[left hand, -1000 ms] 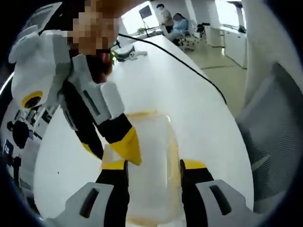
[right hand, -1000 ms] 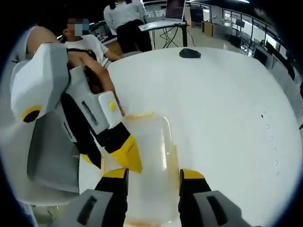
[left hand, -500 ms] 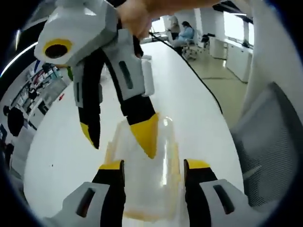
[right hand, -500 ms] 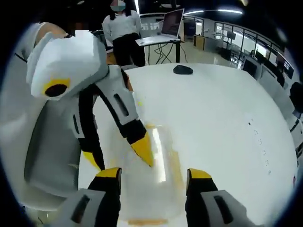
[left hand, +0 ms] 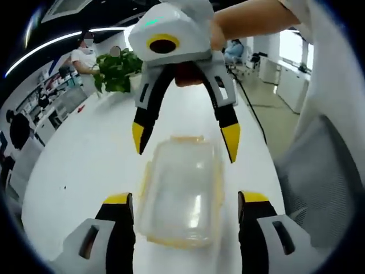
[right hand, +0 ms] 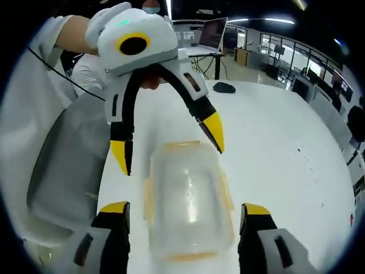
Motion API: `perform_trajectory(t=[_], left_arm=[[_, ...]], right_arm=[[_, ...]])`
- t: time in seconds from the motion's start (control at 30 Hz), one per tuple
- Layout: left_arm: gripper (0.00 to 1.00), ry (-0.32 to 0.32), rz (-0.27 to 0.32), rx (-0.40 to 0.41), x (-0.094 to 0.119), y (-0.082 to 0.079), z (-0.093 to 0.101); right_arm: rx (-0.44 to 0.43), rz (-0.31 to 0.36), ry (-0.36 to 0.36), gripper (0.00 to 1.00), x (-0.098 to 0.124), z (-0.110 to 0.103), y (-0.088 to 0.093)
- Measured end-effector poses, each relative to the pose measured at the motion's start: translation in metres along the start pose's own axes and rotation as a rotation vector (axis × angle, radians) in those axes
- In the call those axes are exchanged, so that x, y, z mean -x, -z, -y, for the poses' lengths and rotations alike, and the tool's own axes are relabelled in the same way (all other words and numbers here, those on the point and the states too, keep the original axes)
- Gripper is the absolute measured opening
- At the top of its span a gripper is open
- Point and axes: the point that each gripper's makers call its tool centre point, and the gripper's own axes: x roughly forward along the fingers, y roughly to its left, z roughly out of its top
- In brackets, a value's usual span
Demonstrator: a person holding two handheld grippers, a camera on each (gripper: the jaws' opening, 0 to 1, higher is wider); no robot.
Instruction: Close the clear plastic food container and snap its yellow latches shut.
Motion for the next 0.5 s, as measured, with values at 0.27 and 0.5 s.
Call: perform_trajectory(t=[0.27, 0.5], left_arm=[[0.84, 0.032, -0.086, -0.018, 0.003, 0.024, -0.005], [0.79, 0.078, -0.138, -0.059, -0.007, 0.030, -0.004]], right_arm=[[0.059, -0.082, 0.006, 0.88, -0.004, -0.002, 0.024], [0.066, -0.120, 0.016, 0.92, -0.012, 0.000, 0.037]])
